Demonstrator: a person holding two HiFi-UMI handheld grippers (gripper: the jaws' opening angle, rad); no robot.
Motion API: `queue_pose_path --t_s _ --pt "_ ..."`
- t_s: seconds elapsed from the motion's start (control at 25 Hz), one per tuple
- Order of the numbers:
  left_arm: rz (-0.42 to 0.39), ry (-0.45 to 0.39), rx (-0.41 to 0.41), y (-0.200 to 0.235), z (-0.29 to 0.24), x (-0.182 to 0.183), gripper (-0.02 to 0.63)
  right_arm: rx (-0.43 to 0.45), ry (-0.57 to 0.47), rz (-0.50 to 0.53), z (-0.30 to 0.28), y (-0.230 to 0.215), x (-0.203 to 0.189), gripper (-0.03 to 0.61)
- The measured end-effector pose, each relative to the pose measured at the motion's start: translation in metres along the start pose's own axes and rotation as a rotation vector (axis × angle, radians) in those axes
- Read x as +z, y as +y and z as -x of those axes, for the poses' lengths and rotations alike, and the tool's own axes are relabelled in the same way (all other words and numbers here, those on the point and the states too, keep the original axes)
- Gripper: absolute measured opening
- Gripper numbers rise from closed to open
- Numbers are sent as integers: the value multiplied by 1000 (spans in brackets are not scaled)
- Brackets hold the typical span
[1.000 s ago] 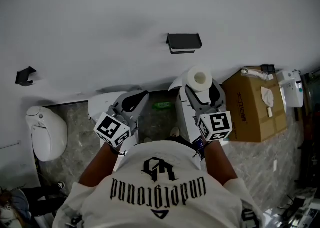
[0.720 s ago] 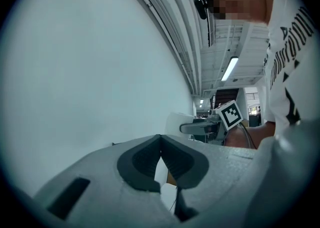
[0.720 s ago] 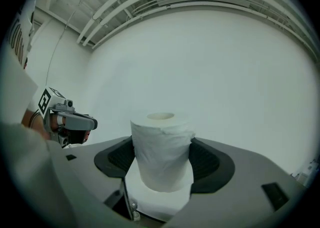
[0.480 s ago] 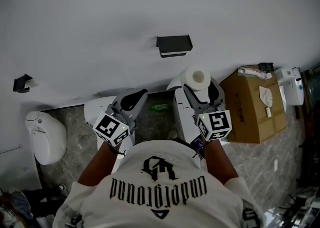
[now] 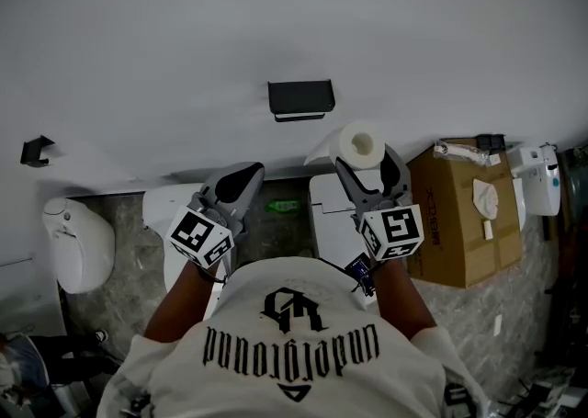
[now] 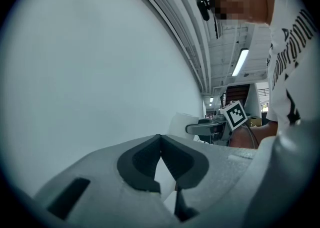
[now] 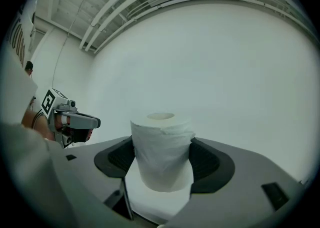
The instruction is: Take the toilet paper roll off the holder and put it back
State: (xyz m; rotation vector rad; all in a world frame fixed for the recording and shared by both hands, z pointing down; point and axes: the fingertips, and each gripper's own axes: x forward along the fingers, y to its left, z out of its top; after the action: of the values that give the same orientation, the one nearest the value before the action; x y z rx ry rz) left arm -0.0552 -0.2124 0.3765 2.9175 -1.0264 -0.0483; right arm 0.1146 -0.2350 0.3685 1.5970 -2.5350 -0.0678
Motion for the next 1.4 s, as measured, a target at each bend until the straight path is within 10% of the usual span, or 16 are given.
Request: queue_pose_path --t_s 1.4 --pt "27 45 61 81 -55 -20 14 88 33 -47 -97 -32 -15 334"
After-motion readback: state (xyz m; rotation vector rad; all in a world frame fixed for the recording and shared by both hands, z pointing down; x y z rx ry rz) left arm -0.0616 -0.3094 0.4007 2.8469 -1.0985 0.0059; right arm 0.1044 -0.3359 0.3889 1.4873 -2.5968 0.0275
